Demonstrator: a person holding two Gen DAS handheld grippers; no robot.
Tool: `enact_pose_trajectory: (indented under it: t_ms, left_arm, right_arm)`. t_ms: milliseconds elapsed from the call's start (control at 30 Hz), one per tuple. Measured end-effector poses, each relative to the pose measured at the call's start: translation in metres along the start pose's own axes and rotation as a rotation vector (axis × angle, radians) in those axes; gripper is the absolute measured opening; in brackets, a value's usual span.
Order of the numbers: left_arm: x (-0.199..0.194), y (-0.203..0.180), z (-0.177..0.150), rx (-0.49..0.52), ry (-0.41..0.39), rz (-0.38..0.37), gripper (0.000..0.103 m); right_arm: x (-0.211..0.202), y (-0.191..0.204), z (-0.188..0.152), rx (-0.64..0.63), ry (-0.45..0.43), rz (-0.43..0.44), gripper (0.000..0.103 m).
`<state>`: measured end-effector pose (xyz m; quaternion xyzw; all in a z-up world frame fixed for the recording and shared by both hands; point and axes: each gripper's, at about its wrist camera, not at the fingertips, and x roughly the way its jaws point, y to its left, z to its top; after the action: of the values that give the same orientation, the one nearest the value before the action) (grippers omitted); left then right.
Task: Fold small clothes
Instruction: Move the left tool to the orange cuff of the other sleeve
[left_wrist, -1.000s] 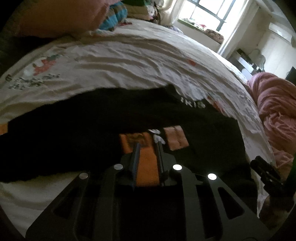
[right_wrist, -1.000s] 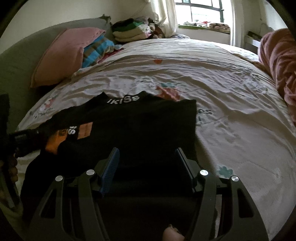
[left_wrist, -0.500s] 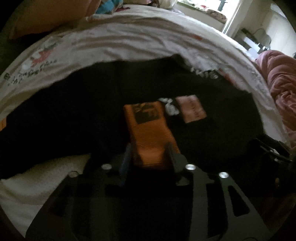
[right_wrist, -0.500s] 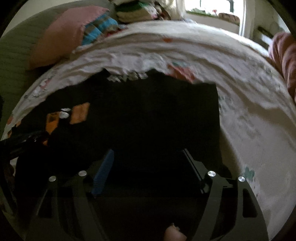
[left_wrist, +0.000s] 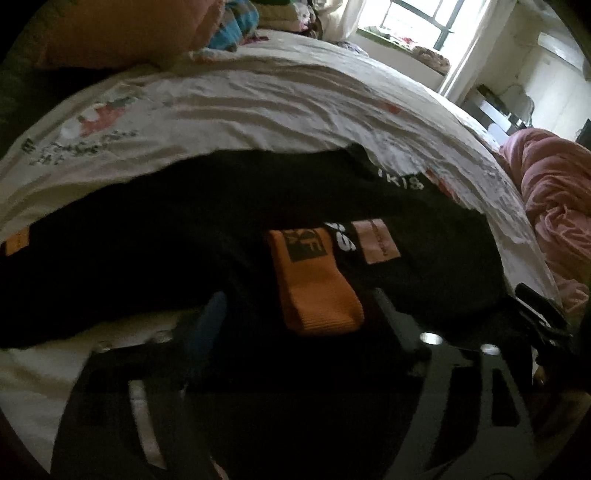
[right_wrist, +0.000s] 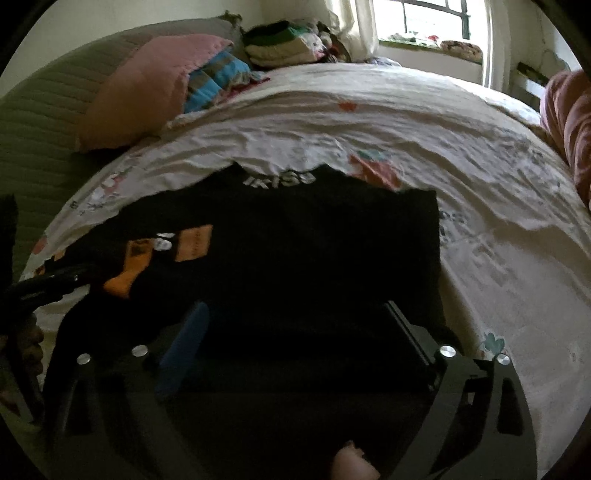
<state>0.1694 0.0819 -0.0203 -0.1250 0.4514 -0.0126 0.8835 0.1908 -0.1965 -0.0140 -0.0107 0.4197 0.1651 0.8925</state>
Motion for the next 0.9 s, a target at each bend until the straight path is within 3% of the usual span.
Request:
enact_pose_trajectory:
  t_ms: [133,900]
  left_arm:
    - [-0.013,0.008,0.001,-0.013,-0.034,0.030,0.093]
    - [-0.057,0.061,-0.011,-0.104,-0.087,0.142,0.093]
  right_arm:
    - [-0.009,0.012,0.004,-0.012,-0.026,0.018,0.098]
    - [-0.028,0.080,0.015,-0.123,-0.090,0.082,0.098]
